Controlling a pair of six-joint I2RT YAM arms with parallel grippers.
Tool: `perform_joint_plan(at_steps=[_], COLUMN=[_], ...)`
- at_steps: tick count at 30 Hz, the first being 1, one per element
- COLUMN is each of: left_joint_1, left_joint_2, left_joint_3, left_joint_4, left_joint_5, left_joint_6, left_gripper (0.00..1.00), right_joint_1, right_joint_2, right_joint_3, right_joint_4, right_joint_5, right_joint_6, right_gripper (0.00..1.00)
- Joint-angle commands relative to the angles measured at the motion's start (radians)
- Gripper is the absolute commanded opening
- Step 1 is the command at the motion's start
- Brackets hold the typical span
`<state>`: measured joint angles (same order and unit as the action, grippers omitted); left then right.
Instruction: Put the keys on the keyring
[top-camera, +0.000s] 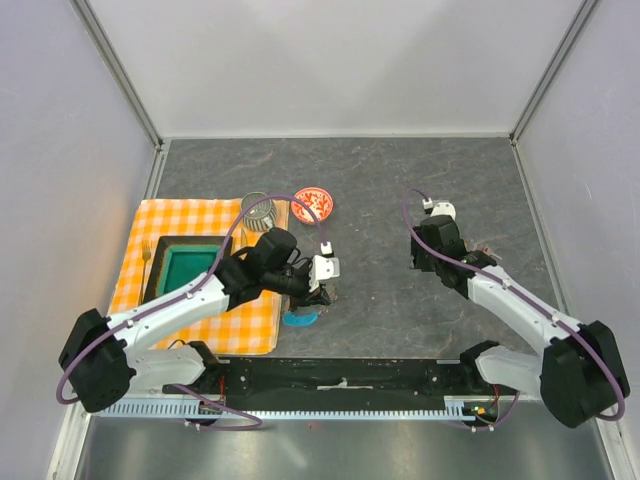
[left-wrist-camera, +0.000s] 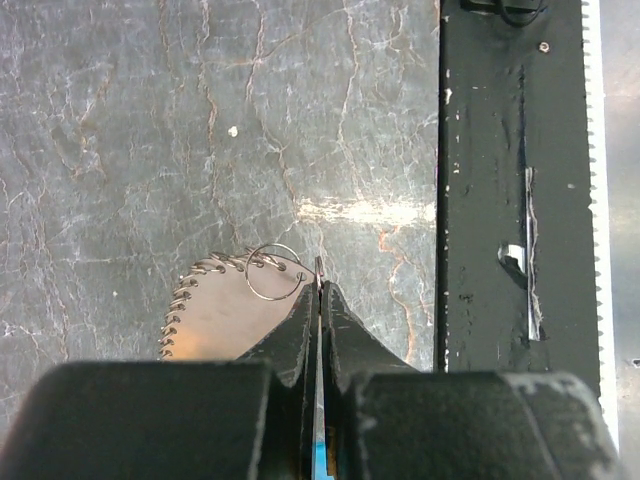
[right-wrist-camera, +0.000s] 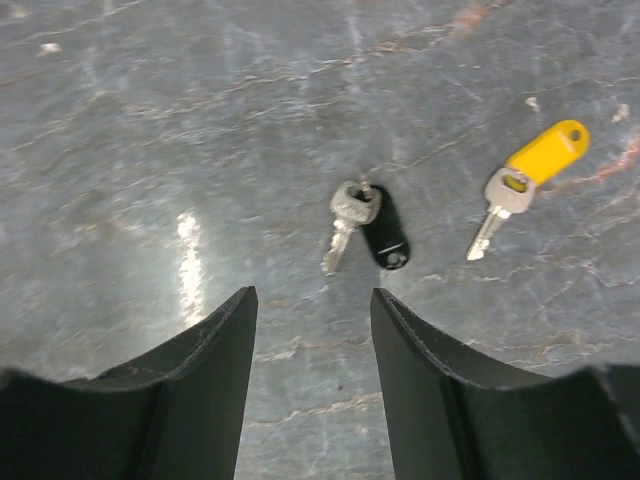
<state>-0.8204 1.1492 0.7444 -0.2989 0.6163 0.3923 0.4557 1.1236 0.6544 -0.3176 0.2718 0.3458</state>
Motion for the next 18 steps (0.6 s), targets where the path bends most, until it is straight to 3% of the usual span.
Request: perform_joint_plan(at_steps=[1, 18], left_joint_1=[-0.005, -0.005], left_joint_2=[0.024, 0.007], left_joint_3=[0.069, 0.049], left_joint_4=[-0.031, -0.009], left_joint_5=[-0.017, -0.055], left_joint_6=[0.053, 0.066], left_gripper=[0.02, 0.02], right_joint_1=[-0.061, -0.120], right_joint_2=[0.073, 0.346], right_joint_3=[0.056, 0.105], right_joint_4=[0.028, 0.206], right_joint_5=[0.050, 0.086], right_joint_6=[-0.016, -0.140], right_gripper=[0.56, 0.29])
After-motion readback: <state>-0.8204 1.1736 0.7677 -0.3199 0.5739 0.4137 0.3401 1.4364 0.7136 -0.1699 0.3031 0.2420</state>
